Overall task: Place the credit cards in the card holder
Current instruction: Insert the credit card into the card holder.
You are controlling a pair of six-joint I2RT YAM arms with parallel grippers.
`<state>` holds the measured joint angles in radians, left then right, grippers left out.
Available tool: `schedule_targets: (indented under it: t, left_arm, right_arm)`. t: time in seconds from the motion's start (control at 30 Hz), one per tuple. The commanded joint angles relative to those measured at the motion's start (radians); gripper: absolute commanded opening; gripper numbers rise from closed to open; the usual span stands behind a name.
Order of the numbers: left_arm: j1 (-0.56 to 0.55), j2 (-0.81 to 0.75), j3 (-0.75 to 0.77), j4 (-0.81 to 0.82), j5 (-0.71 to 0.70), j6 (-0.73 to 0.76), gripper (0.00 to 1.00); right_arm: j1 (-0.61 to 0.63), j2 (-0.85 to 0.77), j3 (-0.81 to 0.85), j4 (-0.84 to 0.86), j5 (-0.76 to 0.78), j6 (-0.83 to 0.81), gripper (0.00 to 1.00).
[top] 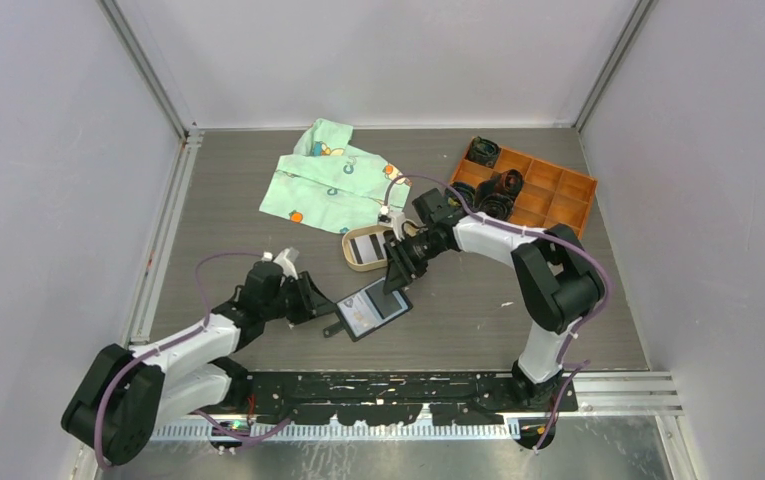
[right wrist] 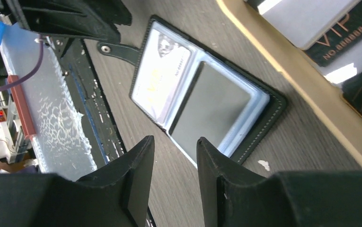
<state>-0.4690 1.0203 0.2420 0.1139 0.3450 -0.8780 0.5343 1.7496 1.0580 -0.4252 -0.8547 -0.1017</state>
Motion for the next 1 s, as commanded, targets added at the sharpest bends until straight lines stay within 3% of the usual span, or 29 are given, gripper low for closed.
schedule_targets:
  t: [0.0,0.27,0.63,0.97]
  left_arm:
    - [0.005,0.064,0.018,0.038,-0.004,-0.010,0.33]
    - [0.004,0.207,0.050,0.116,0.056,-0.015,0.34]
    - [0.004,0.278,0.086,0.115,0.066,0.002,0.32]
    - [0.004,0.339,0.166,0.082,0.070,0.043,0.32]
  right_arm:
    - [-0.001,0.038,0.080,-0.072,0.054,0.010,0.44]
    - [-0.001,0.085,0.091,-0.080,0.098,0.019,0.43]
    - [0.000,0.142,0.115,-0.104,0.097,0.052,0.40]
    - [-0.001,0.131,0.117,-0.107,0.228,0.063,0.42]
